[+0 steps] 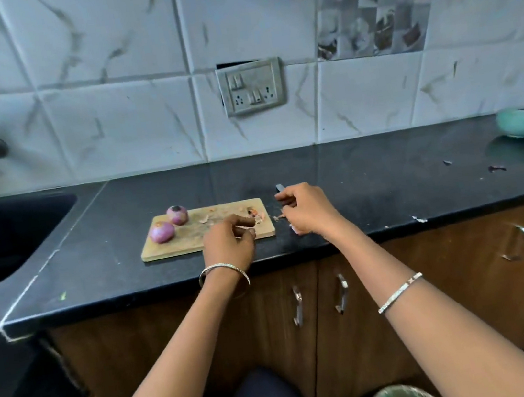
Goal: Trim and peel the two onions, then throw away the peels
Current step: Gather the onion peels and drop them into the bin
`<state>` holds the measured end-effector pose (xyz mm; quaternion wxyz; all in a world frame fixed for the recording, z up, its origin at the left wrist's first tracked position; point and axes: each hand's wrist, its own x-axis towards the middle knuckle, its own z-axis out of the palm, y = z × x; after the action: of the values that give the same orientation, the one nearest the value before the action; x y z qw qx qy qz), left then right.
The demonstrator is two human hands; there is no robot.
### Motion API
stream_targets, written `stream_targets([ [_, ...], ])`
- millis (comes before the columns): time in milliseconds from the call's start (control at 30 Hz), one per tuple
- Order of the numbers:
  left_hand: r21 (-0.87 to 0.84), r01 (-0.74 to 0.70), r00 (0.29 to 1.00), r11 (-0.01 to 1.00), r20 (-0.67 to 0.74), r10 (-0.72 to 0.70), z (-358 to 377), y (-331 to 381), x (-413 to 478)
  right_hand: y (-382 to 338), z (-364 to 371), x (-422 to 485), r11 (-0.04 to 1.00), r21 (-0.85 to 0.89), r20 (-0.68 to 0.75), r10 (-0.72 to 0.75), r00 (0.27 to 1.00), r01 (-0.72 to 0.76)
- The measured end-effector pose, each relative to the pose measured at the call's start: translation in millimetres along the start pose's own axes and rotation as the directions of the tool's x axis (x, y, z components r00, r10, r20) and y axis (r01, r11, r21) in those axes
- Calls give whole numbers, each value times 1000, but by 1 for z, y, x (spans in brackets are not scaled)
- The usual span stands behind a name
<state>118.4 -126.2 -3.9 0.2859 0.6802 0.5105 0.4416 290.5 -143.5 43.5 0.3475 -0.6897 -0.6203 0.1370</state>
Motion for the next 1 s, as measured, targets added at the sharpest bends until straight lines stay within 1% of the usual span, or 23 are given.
stream_targets([
  [100, 156, -3, 997, 988, -74, 14, -21, -3, 17, -9, 12, 24, 997, -68, 111, -37, 993, 45],
  [167, 239, 18, 997, 971, -79, 1, -33, -7, 29, -12, 20, 40, 991, -125, 182, -31, 983, 54],
  [267, 315, 55, 998, 948, -50, -42, -48, -13, 45, -18, 34, 59, 967, -234, 280, -32, 959, 100],
  [333, 359, 84, 996, 930, -25, -80, -56, -18, 54, -22, 42, 70, 947, -288, 368, -26, 929, 141],
  [433, 372, 123, 981, 920, 91, -168, -61, -30, 63, -24, 50, 86, 912, -373, 474, 30, 880, 170],
  [500, 366, 117, 969, 923, 163, -187, -61, -38, 65, -25, 50, 93, 891, -419, 491, 62, 869, 174],
  [567, 388, 88, 968, 918, 186, -171, -60, -44, 66, -25, 50, 96, 873, -450, 499, 69, 864, 190],
  [667, 437, 56, 976, 898, 165, -141, -56, -47, 67, -20, 50, 96, 848, -493, 478, 76, 875, 195],
  [767, 456, 47, 982, 889, 141, -124, -52, -50, 69, -11, 57, 103, 778, -584, 413, 39, 910, 232],
  [800, 446, 50, 983, 894, 139, -124, -52, -52, 70, -8, 59, 106, 760, -605, 413, 47, 909, 236],
  [933, 435, 49, 982, 899, 145, -124, -53, -54, 76, -10, 60, 118, 758, -601, 495, 103, 863, 255],
  [1000, 426, 47, 980, 903, 156, -125, -53, -55, 78, -13, 58, 121, 762, -591, 501, 90, 861, 264],
])
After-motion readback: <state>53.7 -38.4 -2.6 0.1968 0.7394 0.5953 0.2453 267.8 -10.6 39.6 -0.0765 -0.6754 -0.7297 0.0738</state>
